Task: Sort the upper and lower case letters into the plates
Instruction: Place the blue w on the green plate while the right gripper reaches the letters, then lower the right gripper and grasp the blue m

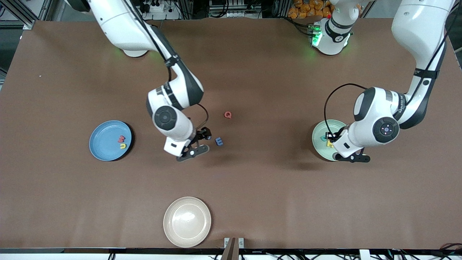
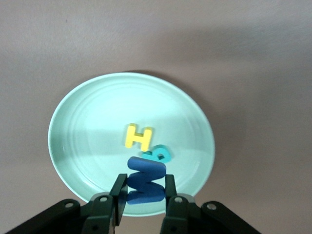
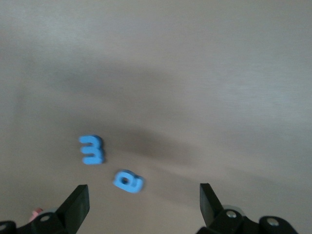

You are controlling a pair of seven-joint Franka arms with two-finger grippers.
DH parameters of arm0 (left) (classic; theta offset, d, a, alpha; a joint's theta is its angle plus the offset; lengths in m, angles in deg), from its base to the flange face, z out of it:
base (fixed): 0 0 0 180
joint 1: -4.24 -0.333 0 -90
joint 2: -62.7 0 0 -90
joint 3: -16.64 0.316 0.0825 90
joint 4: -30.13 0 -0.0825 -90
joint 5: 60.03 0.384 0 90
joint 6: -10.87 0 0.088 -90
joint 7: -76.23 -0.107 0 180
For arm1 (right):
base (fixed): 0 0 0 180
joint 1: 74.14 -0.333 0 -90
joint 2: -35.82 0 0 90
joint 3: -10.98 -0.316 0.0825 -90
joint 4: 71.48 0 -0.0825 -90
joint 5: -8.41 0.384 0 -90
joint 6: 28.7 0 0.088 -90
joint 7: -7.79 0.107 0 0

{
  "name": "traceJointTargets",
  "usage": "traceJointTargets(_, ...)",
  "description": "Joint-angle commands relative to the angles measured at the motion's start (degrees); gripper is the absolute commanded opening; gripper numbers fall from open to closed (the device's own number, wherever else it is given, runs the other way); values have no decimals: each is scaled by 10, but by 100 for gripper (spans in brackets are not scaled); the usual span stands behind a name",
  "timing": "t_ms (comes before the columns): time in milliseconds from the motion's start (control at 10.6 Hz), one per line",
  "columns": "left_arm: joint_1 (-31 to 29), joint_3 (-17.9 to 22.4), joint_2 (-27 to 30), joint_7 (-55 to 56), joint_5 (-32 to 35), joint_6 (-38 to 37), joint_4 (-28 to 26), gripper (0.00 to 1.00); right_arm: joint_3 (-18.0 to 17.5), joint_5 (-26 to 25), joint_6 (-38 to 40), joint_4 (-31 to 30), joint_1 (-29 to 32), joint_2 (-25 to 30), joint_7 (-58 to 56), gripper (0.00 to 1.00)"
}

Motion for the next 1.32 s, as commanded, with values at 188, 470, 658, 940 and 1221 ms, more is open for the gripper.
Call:
traceJointTargets(188, -3, -4, -25, -12, 58, 5, 5, 100, 5, 10, -72, 50, -41, -77, 44, 100)
traceJointTargets(470, 0, -1, -7, -22, 58, -22, 25, 100, 6, 6, -110, 47, -61, -103, 69, 100)
traceJointTargets(658, 13, -18, -2, -23, 58, -102, 75, 100, 7, 1, -110, 44, -64, -103, 70, 100)
traceJointTargets(940, 39, -56, 40, -21, 54, -121, 86, 100, 8, -7, -104, 36, -73, -100, 90, 100)
traceJointTargets(1221, 41, -105, 65, -3, 50, -122, 94, 100, 9, -53, -75, 37, -72, -95, 111, 100)
